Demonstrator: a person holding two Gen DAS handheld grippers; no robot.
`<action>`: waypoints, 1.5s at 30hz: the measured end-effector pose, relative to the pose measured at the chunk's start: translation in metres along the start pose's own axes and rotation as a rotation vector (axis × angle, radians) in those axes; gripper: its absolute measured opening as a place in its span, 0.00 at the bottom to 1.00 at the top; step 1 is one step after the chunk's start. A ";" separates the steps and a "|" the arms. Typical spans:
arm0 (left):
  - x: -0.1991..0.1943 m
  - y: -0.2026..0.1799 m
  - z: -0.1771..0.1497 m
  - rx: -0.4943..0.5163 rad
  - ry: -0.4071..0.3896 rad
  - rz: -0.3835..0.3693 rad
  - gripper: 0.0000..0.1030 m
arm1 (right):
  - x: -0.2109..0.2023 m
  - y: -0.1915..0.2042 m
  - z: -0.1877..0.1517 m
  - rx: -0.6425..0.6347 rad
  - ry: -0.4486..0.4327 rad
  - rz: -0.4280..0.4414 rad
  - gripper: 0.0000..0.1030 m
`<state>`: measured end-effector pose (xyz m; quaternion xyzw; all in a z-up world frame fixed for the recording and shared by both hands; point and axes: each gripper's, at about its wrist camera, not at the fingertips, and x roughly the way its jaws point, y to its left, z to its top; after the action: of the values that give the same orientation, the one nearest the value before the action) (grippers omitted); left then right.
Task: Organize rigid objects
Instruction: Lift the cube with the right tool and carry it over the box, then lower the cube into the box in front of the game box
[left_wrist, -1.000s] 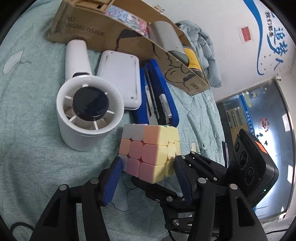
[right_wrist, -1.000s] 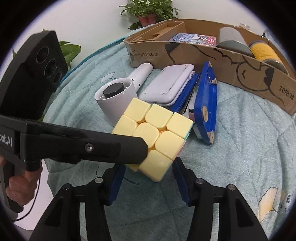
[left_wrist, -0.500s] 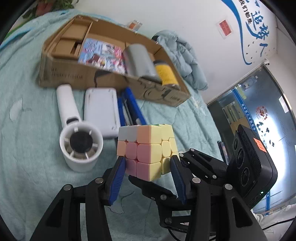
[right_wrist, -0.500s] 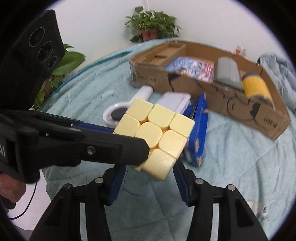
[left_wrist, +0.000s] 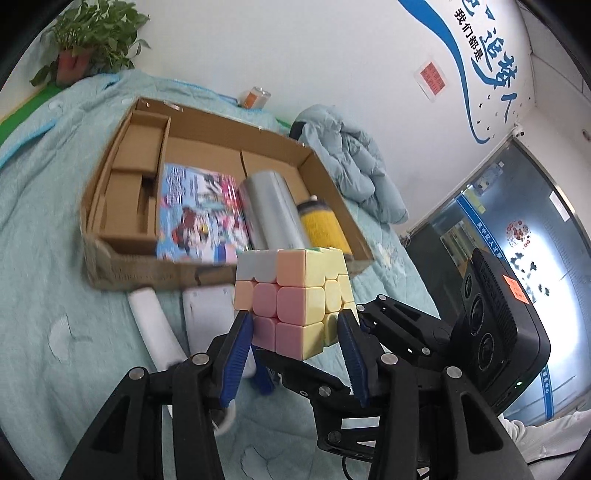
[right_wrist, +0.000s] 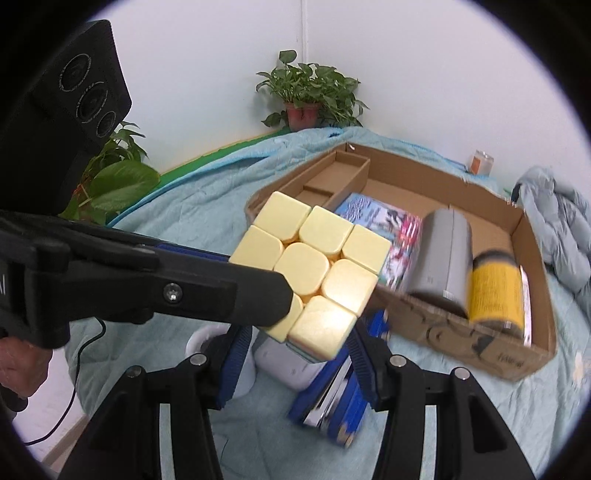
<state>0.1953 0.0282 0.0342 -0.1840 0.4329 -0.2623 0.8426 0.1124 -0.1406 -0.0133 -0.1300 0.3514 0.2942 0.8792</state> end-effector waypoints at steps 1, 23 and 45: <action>0.001 0.000 0.008 0.008 -0.006 0.006 0.43 | 0.002 -0.002 0.006 -0.008 -0.009 -0.001 0.50; 0.083 0.116 0.084 -0.172 0.113 0.070 0.28 | 0.125 -0.043 0.060 0.067 0.203 0.069 0.50; 0.132 0.130 0.150 -0.146 0.170 0.160 0.26 | 0.094 -0.096 0.063 0.401 0.077 0.086 0.19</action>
<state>0.4200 0.0648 -0.0358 -0.1867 0.5337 -0.1769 0.8056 0.2591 -0.1497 -0.0312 0.0516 0.4417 0.2504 0.8600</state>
